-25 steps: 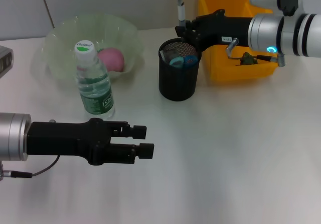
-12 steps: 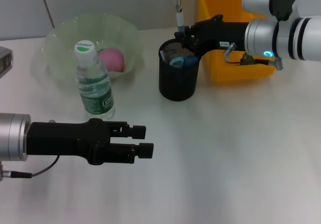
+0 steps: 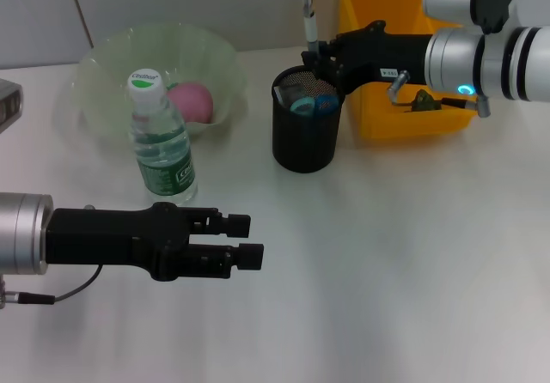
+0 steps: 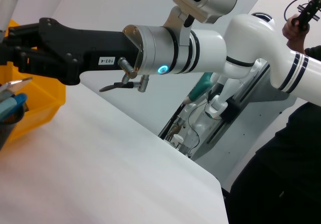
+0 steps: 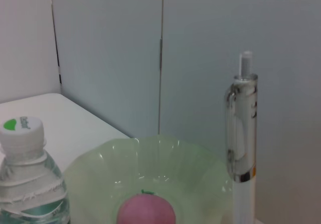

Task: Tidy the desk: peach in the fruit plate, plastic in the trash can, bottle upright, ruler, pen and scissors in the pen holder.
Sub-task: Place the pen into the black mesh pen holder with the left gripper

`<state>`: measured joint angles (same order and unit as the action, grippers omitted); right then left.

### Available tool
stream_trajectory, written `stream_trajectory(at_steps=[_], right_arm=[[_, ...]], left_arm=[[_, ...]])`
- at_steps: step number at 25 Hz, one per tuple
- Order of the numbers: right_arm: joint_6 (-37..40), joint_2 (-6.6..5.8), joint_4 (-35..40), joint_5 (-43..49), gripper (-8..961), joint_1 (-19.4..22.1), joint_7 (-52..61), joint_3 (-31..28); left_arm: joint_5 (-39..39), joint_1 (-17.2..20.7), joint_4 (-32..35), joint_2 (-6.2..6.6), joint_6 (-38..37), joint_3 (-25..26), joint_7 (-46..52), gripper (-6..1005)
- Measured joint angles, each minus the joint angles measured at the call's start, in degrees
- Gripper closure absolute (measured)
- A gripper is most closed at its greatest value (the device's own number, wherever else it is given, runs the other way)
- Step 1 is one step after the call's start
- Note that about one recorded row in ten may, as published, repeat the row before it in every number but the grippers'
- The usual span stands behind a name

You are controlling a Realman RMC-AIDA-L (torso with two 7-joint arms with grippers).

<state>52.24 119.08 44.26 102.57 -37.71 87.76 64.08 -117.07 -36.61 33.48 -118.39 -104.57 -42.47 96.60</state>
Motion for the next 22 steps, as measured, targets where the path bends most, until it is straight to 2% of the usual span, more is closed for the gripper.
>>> stream_trajectory(at_steps=[22], right_arm=[[2.38, 0.0, 2.13, 0.7, 794, 2.22, 0.05, -0.19]], left_arm=[[0.0, -0.04, 0.0, 0.0, 0.25, 0.28, 0.17, 309]])
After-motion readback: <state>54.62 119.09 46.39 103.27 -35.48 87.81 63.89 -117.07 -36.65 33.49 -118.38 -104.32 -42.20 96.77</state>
